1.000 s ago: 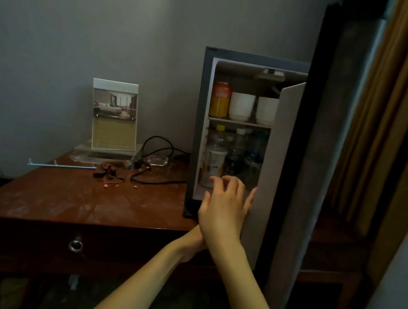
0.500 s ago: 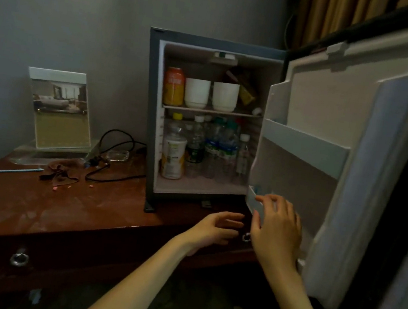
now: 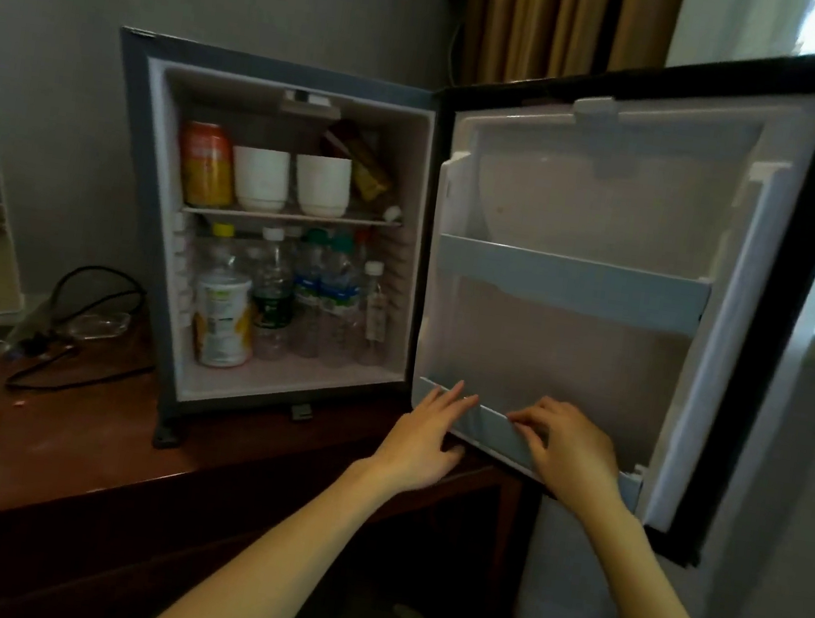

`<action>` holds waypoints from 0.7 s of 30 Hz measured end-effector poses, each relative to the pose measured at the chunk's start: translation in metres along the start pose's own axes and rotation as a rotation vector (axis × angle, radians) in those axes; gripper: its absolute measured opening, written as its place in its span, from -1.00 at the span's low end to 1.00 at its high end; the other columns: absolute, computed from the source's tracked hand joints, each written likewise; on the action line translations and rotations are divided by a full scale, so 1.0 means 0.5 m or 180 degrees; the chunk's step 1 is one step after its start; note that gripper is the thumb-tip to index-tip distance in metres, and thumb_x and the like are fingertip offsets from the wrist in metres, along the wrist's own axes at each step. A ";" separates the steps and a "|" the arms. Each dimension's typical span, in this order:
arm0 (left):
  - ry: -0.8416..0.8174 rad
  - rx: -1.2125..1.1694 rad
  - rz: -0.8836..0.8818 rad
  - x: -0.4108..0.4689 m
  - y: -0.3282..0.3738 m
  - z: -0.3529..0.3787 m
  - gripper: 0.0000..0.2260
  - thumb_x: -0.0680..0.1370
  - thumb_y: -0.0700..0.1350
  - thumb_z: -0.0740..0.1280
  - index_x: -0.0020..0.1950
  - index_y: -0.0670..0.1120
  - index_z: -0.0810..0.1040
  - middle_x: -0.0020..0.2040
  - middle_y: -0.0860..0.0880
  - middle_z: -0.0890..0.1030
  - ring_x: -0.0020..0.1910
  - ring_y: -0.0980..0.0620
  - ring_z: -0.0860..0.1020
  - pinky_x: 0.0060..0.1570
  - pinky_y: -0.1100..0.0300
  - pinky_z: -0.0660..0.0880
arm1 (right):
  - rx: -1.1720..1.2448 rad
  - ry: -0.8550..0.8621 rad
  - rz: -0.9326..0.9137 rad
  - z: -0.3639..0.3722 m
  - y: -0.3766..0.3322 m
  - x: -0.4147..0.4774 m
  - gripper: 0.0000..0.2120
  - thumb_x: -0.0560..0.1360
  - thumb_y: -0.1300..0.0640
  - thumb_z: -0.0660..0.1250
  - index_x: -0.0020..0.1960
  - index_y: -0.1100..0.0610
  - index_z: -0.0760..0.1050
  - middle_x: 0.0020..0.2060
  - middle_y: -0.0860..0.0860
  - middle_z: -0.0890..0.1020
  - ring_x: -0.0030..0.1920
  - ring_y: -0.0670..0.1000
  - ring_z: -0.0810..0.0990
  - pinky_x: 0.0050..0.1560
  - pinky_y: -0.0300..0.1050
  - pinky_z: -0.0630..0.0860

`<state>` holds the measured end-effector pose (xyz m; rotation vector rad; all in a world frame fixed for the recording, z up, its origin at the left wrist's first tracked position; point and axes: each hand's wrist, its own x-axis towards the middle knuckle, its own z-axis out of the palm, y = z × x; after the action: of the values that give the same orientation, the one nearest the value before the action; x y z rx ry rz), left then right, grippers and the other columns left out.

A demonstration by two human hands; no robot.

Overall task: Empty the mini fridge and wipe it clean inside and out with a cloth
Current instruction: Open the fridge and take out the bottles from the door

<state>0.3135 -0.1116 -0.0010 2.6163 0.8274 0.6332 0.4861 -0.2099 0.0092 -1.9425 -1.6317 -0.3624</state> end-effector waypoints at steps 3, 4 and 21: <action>-0.0159 0.0722 0.0026 0.026 -0.002 0.005 -0.34 0.60 -0.10 0.27 0.58 0.12 -0.03 0.60 0.05 -0.08 0.56 -0.01 -0.16 0.48 -0.14 -0.07 | 0.0187 -0.0049 -0.0102 -0.012 0.052 0.017 -0.83 0.57 0.10 0.31 0.09 -0.02 0.65 -0.01 -0.10 0.61 0.02 -0.04 0.56 -0.16 -0.18 0.39; -0.0178 0.0790 -0.0002 0.032 -0.006 0.005 -0.34 0.60 -0.10 0.26 0.58 0.12 -0.05 0.60 0.04 -0.09 0.56 -0.01 -0.17 0.48 -0.15 -0.12 | 0.0227 -0.0044 -0.0140 -0.012 0.066 0.022 -0.84 0.56 0.11 0.33 0.08 -0.02 0.65 -0.02 -0.11 0.62 0.00 -0.05 0.57 -0.18 -0.20 0.37; 0.0072 0.0414 0.0648 0.064 -0.065 0.001 -0.44 0.61 -0.17 0.25 0.57 0.04 0.13 0.58 0.07 0.09 0.55 0.13 -0.02 0.51 0.10 -0.08 | 0.0088 0.1706 -0.0169 0.076 0.037 0.062 -0.79 0.44 0.32 0.42 0.05 0.13 0.64 -0.13 0.04 0.61 -0.10 0.13 0.55 -0.05 -0.04 0.38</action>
<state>0.3221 -0.0670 -0.0056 2.8413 0.6327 0.6844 0.5049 -0.1647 -0.0089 -1.5985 -1.3232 -0.7988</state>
